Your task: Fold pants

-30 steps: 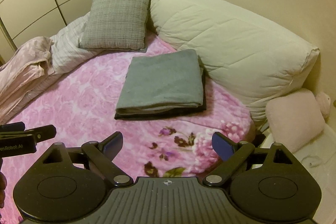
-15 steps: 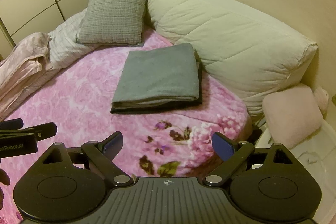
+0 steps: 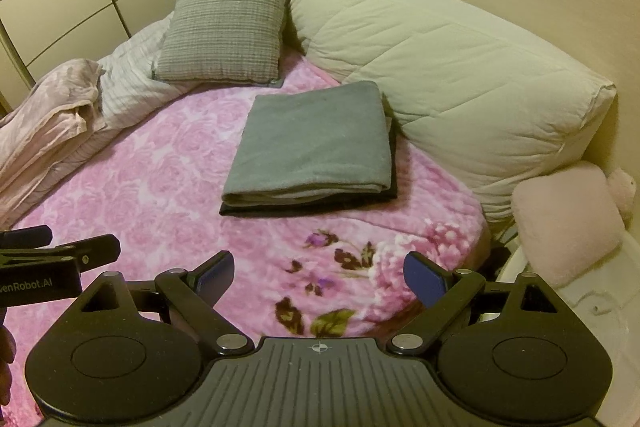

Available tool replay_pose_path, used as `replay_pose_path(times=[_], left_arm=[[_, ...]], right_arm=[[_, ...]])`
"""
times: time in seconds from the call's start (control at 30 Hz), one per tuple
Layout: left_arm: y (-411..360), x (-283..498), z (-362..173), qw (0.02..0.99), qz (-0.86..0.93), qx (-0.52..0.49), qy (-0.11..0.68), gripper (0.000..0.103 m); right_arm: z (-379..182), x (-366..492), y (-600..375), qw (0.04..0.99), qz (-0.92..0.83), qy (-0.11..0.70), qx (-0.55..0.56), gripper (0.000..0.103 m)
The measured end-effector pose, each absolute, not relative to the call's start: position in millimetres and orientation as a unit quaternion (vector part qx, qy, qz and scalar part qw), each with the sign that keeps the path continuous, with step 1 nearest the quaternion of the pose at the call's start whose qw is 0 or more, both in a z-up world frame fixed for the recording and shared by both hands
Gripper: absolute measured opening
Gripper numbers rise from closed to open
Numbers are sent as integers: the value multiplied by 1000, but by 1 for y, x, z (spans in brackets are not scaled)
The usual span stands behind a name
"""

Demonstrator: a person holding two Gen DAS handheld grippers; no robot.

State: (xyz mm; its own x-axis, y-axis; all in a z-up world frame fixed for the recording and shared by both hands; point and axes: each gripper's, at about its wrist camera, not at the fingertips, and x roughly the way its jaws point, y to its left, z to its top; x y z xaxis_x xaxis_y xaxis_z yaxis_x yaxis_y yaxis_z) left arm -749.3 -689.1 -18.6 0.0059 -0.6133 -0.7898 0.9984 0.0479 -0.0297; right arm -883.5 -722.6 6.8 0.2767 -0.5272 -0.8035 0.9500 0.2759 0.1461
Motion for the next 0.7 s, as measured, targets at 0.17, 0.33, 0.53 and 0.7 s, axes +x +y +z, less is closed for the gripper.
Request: replay_pose_path(times=[0.17,0.33,0.53,0.7], left_arm=[[-689,-748,-19,644,-625,295,328,102],[-690,-749,-19,643,-627,295,326,102],[-691,-750,-20,642,-627,296,327,102],[-691,-752,-20,643,-628,293,325,102]], right_arm=[[6,-882,-723,731,-505,326,325,89],[6,-881,-724,731,-505,326,324,89],[7,-880,-726,731,-506,326,321,89],[6,-881,-727,732,-505,326,322,89]])
